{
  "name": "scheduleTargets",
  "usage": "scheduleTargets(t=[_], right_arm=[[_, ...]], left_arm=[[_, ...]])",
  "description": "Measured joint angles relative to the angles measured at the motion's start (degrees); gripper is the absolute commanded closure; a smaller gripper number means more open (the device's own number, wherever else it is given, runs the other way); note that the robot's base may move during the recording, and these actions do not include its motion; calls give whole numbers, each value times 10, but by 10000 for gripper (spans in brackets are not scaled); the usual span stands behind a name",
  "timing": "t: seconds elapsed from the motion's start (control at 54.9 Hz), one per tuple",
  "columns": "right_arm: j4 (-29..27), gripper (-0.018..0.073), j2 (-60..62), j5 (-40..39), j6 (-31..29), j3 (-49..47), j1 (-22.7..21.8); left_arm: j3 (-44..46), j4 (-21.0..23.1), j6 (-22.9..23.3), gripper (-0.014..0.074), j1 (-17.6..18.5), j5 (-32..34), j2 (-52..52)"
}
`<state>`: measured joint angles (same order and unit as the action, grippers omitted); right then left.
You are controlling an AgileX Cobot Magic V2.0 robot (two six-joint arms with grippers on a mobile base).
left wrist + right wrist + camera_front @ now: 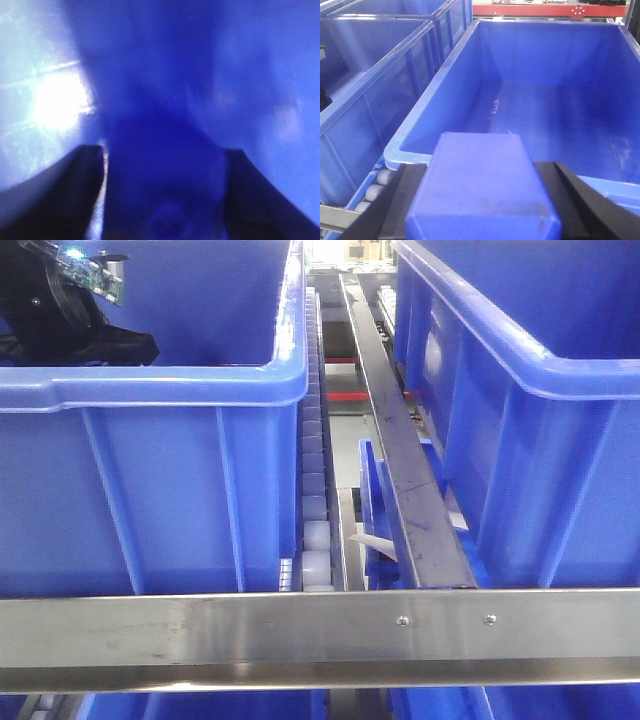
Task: Pick and sort blue part to right shelf
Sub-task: 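Lower the left gripper into the bin and release the blue part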
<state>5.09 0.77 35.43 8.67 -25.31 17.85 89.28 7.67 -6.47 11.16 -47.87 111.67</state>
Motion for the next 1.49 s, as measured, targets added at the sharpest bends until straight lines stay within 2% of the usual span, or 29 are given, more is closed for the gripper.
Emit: scheduleTargets(t=[0.255,0.528,0.729,1.02,1.22,1.494], right_arm=[[0,259,0,0,0,0,0],[0,259,0,0,0,0,0],[0,259,0,0,0,0,0],[0,259,0,25,0,0,0],[0,259,0,33,0,0,0],[0,260,-20,49,9,-9,0]], left_arm=[[5,0,-1,-39,0,-13,-5],[-20,20,-1,127,0,-24,-138],[-136,24,-1,231,0,2,-264],[-330,26,-1,372,0,100,-498],[-419,28,-1,475,0,137,-656],[-499,27,-1,472,0,165,-841]])
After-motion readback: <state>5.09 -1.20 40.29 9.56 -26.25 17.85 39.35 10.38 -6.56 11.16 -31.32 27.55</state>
